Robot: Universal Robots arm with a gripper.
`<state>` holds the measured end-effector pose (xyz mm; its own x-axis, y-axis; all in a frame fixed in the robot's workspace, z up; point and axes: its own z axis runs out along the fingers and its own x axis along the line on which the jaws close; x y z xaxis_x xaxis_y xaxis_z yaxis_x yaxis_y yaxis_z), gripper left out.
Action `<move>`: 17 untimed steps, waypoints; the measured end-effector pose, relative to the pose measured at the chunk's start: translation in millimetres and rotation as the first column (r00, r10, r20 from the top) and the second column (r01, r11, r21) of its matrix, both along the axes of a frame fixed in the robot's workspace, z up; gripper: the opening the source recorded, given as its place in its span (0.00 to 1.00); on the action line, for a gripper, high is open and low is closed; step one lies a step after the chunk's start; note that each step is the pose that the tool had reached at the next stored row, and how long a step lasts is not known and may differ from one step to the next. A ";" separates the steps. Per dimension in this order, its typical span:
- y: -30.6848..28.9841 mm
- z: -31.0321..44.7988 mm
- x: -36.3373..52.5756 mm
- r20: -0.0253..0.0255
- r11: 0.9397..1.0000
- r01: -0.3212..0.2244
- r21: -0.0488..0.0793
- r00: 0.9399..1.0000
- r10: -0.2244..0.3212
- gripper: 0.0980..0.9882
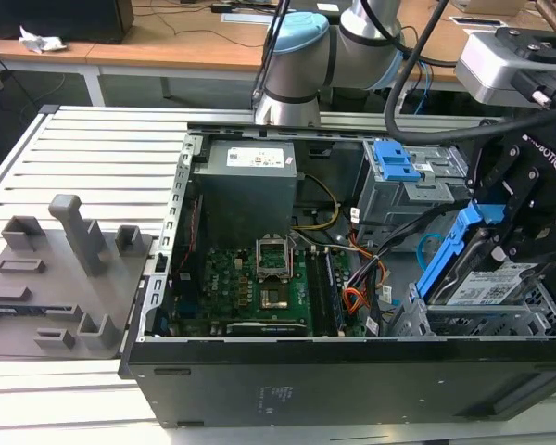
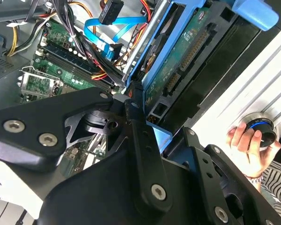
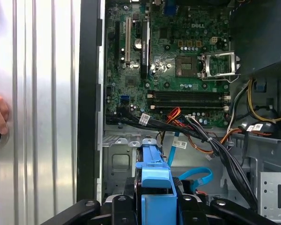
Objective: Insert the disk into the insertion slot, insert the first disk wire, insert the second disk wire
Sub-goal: 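Insert the disk into the insertion slot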
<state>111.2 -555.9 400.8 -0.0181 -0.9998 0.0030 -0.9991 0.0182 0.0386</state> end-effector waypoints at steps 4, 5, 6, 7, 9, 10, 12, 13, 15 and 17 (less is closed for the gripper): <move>0.0 -1.8 0.0 0.000 1.000 0.000 0.000 1.000 0.000 0.30; 0.0 -2.3 0.0 0.000 1.000 0.000 0.000 1.000 0.000 0.30; 0.0 -2.6 0.0 0.000 1.000 0.000 0.000 1.000 0.000 0.30; 0.0 -3.2 0.0 0.000 1.000 0.000 0.000 1.000 0.000 0.30; 0.0 -4.0 0.0 0.000 1.000 0.000 0.000 1.000 0.000 0.30; 0.0 -4.4 0.0 0.000 1.000 0.000 0.000 1.000 0.000 0.30; 0.0 -5.1 0.0 0.000 1.000 0.000 0.000 1.000 0.000 0.30; 0.0 -5.8 0.0 0.000 1.000 0.000 0.000 1.000 0.000 0.30; 0.0 -7.1 0.0 0.000 1.000 0.000 0.000 1.000 0.000 0.30; 0.0 -8.3 0.0 0.000 1.000 0.000 0.000 1.000 0.000 0.30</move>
<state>111.2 -555.9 392.5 -0.0181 -0.9998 0.0031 -0.9991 0.0182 0.0386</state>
